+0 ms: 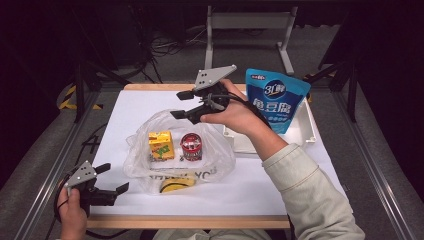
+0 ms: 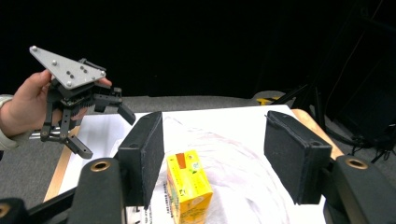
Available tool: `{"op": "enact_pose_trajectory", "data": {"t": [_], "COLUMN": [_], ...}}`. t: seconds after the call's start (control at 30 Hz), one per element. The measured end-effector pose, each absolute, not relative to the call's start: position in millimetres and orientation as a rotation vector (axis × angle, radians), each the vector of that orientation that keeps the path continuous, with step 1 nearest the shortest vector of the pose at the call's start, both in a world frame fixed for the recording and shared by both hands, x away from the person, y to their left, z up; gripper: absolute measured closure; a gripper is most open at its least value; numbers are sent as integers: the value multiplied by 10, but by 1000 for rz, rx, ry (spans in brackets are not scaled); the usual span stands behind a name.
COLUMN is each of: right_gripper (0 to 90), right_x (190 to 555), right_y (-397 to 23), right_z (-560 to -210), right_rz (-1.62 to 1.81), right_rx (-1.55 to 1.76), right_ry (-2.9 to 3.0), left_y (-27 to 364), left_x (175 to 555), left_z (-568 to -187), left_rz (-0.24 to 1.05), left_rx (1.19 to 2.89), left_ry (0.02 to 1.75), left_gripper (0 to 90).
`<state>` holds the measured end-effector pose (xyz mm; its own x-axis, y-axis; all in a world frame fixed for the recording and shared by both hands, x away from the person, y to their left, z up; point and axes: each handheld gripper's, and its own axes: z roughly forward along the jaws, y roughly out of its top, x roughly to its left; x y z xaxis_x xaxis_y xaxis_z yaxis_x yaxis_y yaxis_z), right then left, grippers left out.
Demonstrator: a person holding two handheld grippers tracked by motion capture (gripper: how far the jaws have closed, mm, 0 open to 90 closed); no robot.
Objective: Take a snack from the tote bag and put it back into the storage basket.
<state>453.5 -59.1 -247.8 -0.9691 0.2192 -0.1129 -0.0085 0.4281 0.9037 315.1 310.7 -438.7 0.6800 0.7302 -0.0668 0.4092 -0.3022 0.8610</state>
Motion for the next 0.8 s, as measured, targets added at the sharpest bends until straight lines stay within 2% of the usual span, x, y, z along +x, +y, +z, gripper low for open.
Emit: {"op": "enact_pose_trajectory", "data": {"t": [0.8], "right_gripper": [390], "right_x": [4565], "right_y": [-236], "right_z": [-2924], "right_rz": [1528], "right_rx": [176], "right_ry": [2584], "left_y": [3146], "left_x": [3072], "left_z": [-4389], "left_rz": [424], "left_rx": [1925], "left_ry": [901], "left_gripper": [13]}}
